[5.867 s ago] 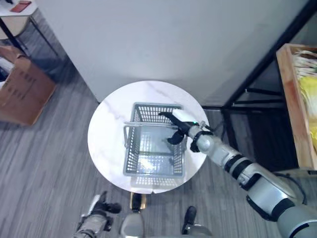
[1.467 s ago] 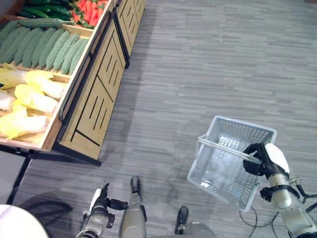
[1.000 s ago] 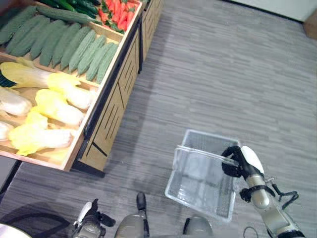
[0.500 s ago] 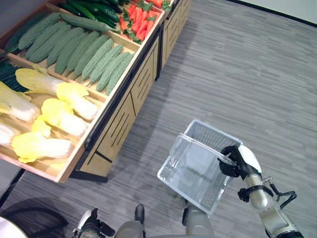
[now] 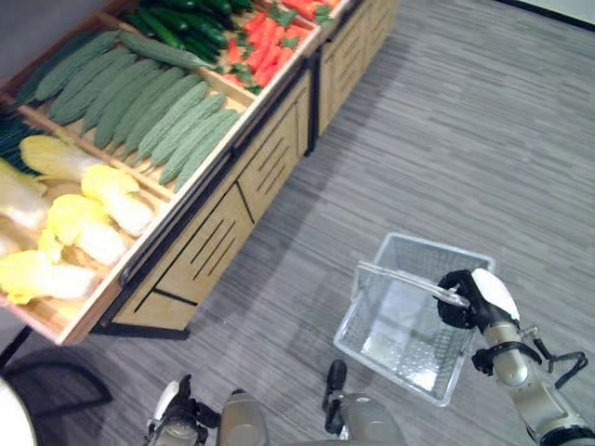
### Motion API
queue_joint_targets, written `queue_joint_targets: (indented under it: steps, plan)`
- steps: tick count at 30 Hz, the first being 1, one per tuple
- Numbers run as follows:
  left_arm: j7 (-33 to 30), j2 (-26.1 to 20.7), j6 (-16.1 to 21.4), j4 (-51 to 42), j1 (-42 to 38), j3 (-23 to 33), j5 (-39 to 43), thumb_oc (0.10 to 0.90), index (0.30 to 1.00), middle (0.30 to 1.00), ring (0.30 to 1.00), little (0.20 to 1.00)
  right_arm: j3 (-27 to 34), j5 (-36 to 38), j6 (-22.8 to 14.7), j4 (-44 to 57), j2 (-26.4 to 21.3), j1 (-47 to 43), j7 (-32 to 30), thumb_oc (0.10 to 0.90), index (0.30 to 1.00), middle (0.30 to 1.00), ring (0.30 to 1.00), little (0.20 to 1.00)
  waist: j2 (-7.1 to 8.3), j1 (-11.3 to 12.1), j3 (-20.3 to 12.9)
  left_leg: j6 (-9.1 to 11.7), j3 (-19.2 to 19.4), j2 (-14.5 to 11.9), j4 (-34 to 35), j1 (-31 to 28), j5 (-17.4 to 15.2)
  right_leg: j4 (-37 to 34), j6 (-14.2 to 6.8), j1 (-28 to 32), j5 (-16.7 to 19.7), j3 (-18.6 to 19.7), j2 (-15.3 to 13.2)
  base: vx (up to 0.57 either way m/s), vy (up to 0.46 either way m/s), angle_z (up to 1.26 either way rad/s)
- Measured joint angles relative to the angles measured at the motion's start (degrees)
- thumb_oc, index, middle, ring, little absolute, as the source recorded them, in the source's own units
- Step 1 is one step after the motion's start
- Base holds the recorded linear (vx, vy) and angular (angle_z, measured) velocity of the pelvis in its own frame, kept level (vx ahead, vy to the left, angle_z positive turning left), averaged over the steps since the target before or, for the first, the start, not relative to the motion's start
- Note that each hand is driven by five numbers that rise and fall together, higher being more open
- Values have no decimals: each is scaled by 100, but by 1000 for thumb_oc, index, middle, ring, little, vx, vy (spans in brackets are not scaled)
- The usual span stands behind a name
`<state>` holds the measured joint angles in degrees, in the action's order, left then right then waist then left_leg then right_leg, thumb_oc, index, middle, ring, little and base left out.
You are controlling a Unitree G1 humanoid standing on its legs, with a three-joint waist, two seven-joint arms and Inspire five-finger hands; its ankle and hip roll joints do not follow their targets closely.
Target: Get the vegetables into the basket
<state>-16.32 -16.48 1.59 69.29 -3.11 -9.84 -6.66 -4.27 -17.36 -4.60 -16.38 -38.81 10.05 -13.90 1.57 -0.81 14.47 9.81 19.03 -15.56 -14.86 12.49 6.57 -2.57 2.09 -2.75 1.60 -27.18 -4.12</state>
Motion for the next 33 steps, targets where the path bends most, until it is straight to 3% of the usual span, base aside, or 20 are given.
queue_joint_targets:
  steps: [1, 2, 4, 6, 9, 10, 11, 14, 15, 17, 18, 19, 20, 22, 24, 26, 28, 29, 30, 33]
  plan:
    - [35, 34, -12, -2, 106, -13, -3, 900, 1000, 1000, 1000, 1000, 45, 29, 48, -32, 94, -63, -24, 400, 300, 300, 300, 300, -92, 6, -13, 47, 282, 105, 1002, 12, -40, -59, -16, 11, -9, -152, 106, 224, 122, 52]
    - [36, 73, -14, -2, 137, -16, -2, 900, 1000, 1000, 1000, 1000, 45, 31, 65, -36, 166, -86, -24, 400, 300, 300, 300, 300, -93, 52, -14, 41, 288, 162, 1359, -18, -32, -59, -30, 18, -19, -148, 141, 254, 108, 42]
    - [76, 223, -20, 106, 203, -25, -11, 900, 1000, 1000, 1000, 1000, 26, 30, 60, -37, 267, -110, -21, 400, 300, 300, 300, 300, -90, 94, -8, 65, 187, 130, 1665, -64, 64, -59, -190, 187, -130, -97, 271, 339, 201, 2]
    - [112, 248, -24, 116, 268, -12, -18, 900, 1000, 1000, 1000, 1000, -7, 26, 53, -34, 295, -100, -21, 400, 300, 300, 300, 300, -64, 136, -13, -45, 204, 81, 1671, -259, 185, -53, -227, 382, -154, -38, 308, 203, 217, -21]
    - [129, 239, -34, 164, 296, 12, -31, 900, 1000, 1000, 1000, 1000, 0, 24, 56, -33, 285, -82, -27, 400, 300, 300, 300, 300, -99, 80, -60, -188, 199, 228, 1665, -556, 237, 74, -364, 435, -200, 98, 233, 182, 314, -24]
    - [138, 114, -36, 136, 141, 47, -67, 900, 1000, 1000, 1000, 1000, -75, 20, 61, -21, 464, 61, 15, 400, 300, 300, 300, 300, 194, 46, -106, -735, 236, 693, 1688, -616, 139, 577, -550, 238, -314, 214, -308, 123, 289, 31]
    - [139, 21, -12, 34, 137, 17, -134, 900, 1000, 1000, 1000, 1000, -80, 10, 52, -16, 560, 150, 25, 400, 300, 300, 300, 300, 277, 37, -160, -915, 195, 935, 1624, -630, -23, 858, -611, 179, -297, 377, -587, 135, 332, 34]
    - [140, -167, 14, -91, 75, -36, -133, 900, 1000, 1000, 1000, 1000, -284, -35, 53, -74, 639, 61, 65, 400, 300, 300, 300, 300, 325, 219, -187, -1151, 182, 1251, 1532, -714, -259, 1526, -748, 8, -273, 539, -1059, 90, 248, 25]
    - [134, -239, 11, -129, 65, -58, -131, 900, 1000, 1000, 1000, 1000, -344, -53, 38, -97, 665, 24, 109, 400, 300, 300, 300, 300, 362, 270, -198, -1236, 165, 1340, 1479, -708, -362, 1692, -925, -57, -193, 581, -1146, 139, 330, 17]
    - [175, -297, -2, -28, 46, 22, -128, 900, 1000, 1000, 1000, 1000, -354, -88, 12, -774, 845, -302, 77, 400, 300, 300, 300, 300, 417, 321, -203, -1437, 164, 1546, 1395, -794, -571, 2847, -1093, -442, -77, 841, -1501, 93, 174, 34]
    - [157, -343, 5, -20, 77, -78, -127, 900, 1000, 1000, 1000, 1000, -396, -90, 7, -1265, 874, -336, 42, 400, 300, 300, 300, 300, 439, 319, -267, -1641, -68, 1674, 1533, -953, -592, 3688, -1149, -900, 68, 1445, -1573, 124, 33, 61]
    - [149, -409, 12, 59, 55, -56, -124, 900, 1000, 1000, 1000, 1000, -389, -79, -36, -1538, 926, -409, -48, 400, 300, 300, 300, 300, 445, 287, -300, -1635, -187, 1706, 1719, -964, -474, 3600, -1208, -1265, -285, 1986, -1175, 153, -57, 61]
    - [141, -423, -17, 177, 33, -43, -116, 900, 1000, 1000, 1000, 1000, -393, -78, -30, -1773, 994, -476, -46, 400, 300, 300, 300, 300, 440, 272, -298, -1625, -257, 1707, 1754, -1002, -445, 3177, -1199, -1376, -338, 2130, -940, 149, -120, 50]
    - [128, -412, 10, 261, 80, 34, -75, 900, 1000, 1000, 1000, 1000, -393, -28, 6, -2028, 1060, -445, -72, 400, 300, 300, 300, 300, 434, 202, -309, -1594, -484, 1800, 1740, -1020, -462, 1846, -1214, -1387, -261, 2012, -853, 220, -233, 78]
    - [101, -366, 60, 559, -102, 172, 93, 900, 1000, 1000, 1000, 1000, -398, 163, 32, -2953, 1238, -675, -234, 400, 300, 300, 300, 300, 451, 123, -339, -1355, -1034, 1999, 1654, -1004, -632, 51, -1253, -1323, 369, 2620, -893, 321, -328, 127]
    - [18, -350, 82, 701, -122, 208, 127, 900, 1000, 1000, 1000, 1000, -395, 330, 78, -3513, 1426, -776, -296, 400, 300, 300, 300, 300, 436, 83, -376, -1277, -1577, 2088, 1550, -1078, -738, -268, -1158, -1269, 807, 3199, -720, 318, -420, 134]
    - [-1, -383, 104, 740, -62, 274, 176, 900, 1000, 1000, 1000, 1000, -466, 389, 30, -4030, 1537, -807, -285, 400, 300, 300, 300, 300, 493, 140, -446, -1198, -1802, 2057, 1460, -1140, -866, -72, -1038, -1132, 875, 3073, -465, 236, -438, 89]
    - [-9, -407, 104, 750, 91, 326, 272, 900, 1000, 1000, 1000, 1000, -675, 403, 24, -4722, 1672, -1009, -249, 400, 300, 300, 300, 300, 583, 168, -550, -1172, -1892, 2004, 1438, -1275, -892, 117, -951, -949, 917, 2644, -336, 158, -400, 67]
    - [1, -386, 98, 730, 216, 322, 347, 900, 1000, 1000, 1000, 1000, -686, 429, 30, -5101, 1689, -1049, -182, 400, 300, 300, 300, 300, 572, 205, -619, -1107, -1989, 1959, 1418, -1322, -938, 78, -719, -776, 938, 2430, -257, 89, -250, 60]
    - [25, -162, 112, 716, 243, 313, 401, 900, 1000, 1000, 1000, 1000, -445, 567, 88, -5446, 1615, -1241, -186, 400, 300, 300, 300, 300, 413, 151, -549, -960, -1931, 1786, 836, -957, -1001, -15, -561, -674, 912, 2161, -170, 20, -154, 51]
